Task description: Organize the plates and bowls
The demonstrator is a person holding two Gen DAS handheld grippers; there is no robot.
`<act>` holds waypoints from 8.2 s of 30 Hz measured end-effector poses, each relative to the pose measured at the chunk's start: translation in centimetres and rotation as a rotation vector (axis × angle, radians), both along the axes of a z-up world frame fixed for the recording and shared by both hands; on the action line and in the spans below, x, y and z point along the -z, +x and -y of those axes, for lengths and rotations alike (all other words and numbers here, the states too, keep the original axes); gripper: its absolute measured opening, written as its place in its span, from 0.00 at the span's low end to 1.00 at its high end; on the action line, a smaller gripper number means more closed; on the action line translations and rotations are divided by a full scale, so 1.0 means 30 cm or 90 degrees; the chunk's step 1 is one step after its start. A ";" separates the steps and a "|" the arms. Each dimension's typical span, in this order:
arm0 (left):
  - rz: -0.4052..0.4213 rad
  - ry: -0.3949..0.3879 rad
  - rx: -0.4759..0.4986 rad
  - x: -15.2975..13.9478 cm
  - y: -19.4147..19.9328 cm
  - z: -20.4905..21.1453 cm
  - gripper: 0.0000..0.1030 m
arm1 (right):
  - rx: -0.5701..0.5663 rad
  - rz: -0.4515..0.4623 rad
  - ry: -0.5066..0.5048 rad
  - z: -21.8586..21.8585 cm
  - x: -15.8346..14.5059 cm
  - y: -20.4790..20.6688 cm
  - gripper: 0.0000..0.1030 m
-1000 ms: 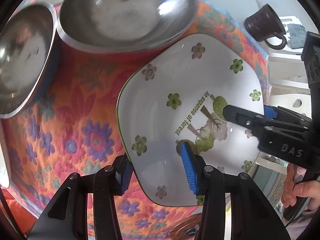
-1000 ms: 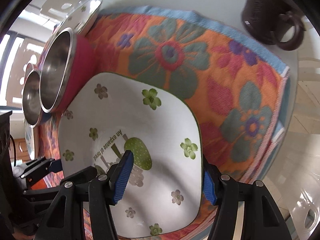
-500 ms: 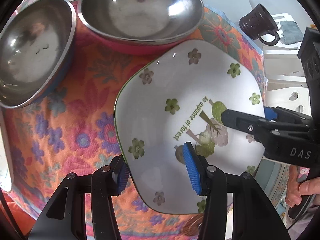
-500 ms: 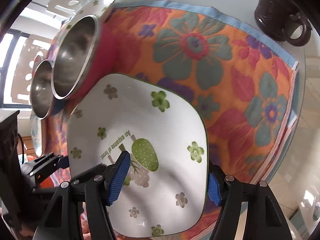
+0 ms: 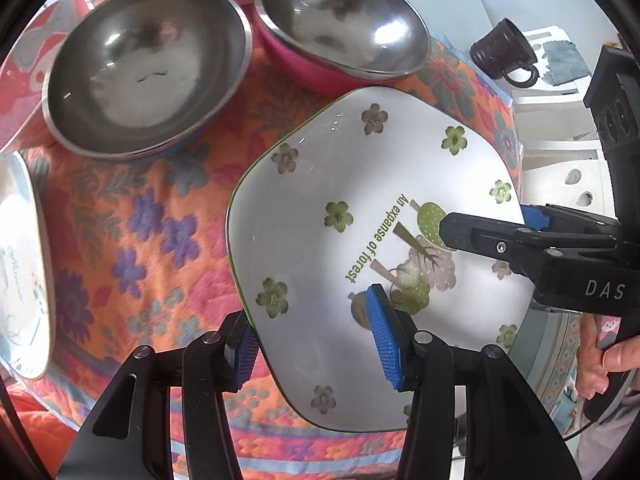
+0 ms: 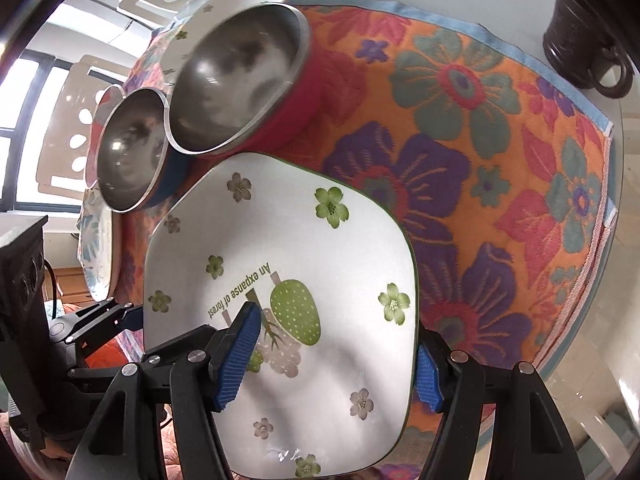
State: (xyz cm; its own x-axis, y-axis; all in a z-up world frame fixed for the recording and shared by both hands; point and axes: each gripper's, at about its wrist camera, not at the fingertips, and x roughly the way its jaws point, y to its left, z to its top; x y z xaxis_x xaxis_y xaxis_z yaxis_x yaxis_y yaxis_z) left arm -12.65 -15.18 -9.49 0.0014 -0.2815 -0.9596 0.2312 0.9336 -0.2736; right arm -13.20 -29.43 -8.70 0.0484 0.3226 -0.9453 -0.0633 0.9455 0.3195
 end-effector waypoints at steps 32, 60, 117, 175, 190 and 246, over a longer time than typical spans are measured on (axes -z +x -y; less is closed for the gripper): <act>0.053 -0.052 -0.004 -0.179 0.061 -0.761 0.45 | 0.024 0.063 0.011 -0.697 -0.210 0.008 0.66; 0.031 -0.033 -0.094 -0.103 0.114 -1.171 0.45 | -0.045 -0.005 0.034 -1.128 -0.050 0.134 0.66; -0.063 0.011 -0.058 0.024 0.216 -1.157 0.45 | 0.019 -0.092 0.052 -1.090 0.083 0.173 0.64; -0.039 -0.003 -0.057 -0.044 0.172 -1.238 0.45 | 0.070 -0.061 0.004 -1.076 0.038 0.159 0.61; -0.016 0.014 -0.091 -0.163 0.204 -1.336 0.46 | 0.044 -0.037 0.022 -1.052 -0.141 0.125 0.61; -0.047 -0.004 -0.028 0.018 0.982 -0.402 0.40 | 0.232 -0.045 0.203 -0.136 0.129 0.904 0.61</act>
